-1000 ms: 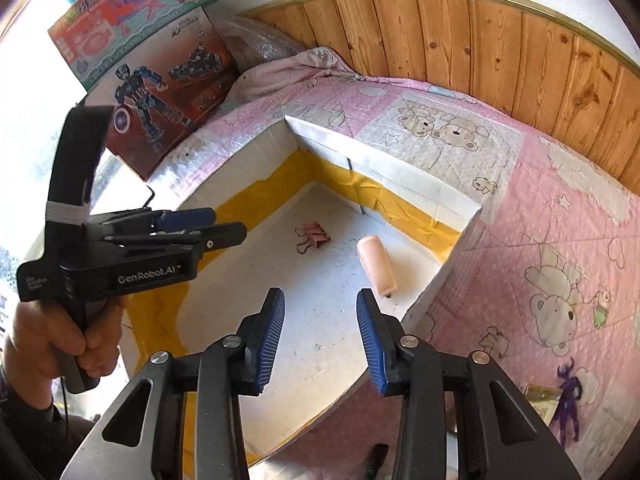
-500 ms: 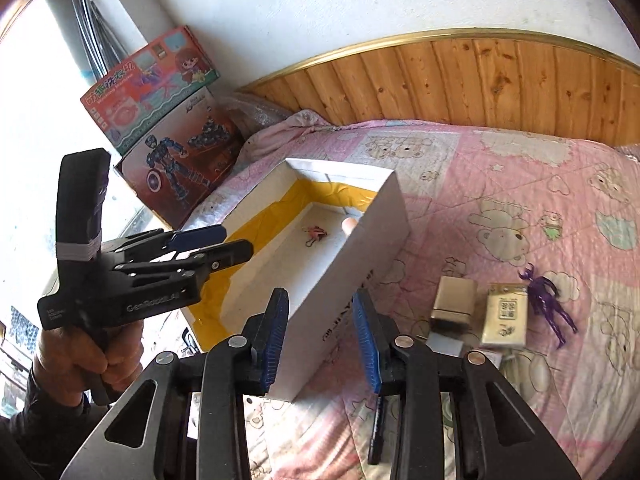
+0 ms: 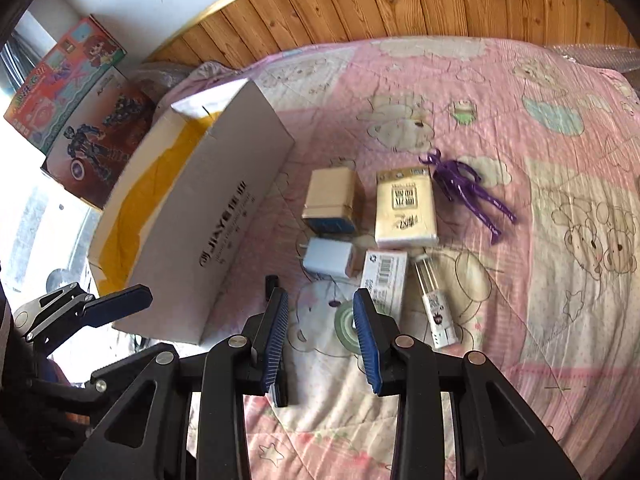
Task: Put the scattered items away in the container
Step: 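Move both tools back over the remaining items on the bedspread, then grasp the black marker with the left tool while the right tool grasps the green tape roll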
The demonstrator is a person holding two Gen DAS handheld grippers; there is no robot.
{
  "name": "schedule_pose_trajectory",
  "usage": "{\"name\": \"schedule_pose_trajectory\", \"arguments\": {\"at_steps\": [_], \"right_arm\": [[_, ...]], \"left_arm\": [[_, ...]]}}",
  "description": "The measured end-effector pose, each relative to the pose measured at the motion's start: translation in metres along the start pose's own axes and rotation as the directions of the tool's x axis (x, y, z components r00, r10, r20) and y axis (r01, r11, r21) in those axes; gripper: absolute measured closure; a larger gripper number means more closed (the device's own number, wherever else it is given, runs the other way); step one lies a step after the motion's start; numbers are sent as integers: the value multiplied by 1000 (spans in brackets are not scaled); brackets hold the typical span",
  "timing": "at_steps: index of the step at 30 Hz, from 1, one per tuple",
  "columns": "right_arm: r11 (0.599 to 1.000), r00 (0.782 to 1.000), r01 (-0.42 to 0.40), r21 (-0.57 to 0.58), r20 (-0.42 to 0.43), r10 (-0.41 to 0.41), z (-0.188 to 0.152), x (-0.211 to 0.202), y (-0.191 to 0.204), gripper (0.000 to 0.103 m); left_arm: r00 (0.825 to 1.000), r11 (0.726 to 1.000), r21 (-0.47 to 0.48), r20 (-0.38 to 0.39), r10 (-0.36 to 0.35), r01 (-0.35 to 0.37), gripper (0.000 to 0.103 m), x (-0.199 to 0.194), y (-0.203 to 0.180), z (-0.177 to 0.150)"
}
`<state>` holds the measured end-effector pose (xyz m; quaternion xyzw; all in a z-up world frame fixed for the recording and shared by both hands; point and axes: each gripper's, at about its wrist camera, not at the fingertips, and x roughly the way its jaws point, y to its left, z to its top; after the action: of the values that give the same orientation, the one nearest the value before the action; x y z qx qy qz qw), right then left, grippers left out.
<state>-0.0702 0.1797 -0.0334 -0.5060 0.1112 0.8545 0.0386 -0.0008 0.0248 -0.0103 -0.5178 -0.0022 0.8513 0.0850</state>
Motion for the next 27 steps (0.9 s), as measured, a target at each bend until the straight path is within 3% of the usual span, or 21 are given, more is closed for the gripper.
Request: {"name": "schedule_pose_trajectory", "arguments": {"at_steps": [7,13,19,21,23,27], "right_arm": [[995,993,86,-45,-80,-89,-14,36,-13,67],[990,988,119,-74,-89,-125,-14,54,-15,69],[985,986,141,-95,-79,-148,-9,56,-12,86],[985,986,137,-101,-81,-146,-9,55,-11,87],[985,986,134,-105,-82,-143,-10,53,-9,88],[989,989,111,-96,-84,-119,-12,46,-10,88]], "left_arm": [[995,988,-152,-97,-14,-1,52,52,16,-15],[990,975,-210,-138,36,-65,51,90,23,-27],[994,978,-193,-91,68,-84,50,100,18,-31],[995,982,-173,-68,69,-80,57,100,17,-32],[996,986,-147,-52,78,-84,76,99,17,-32],[999,986,-163,-35,39,-44,86,94,28,-30]]}}
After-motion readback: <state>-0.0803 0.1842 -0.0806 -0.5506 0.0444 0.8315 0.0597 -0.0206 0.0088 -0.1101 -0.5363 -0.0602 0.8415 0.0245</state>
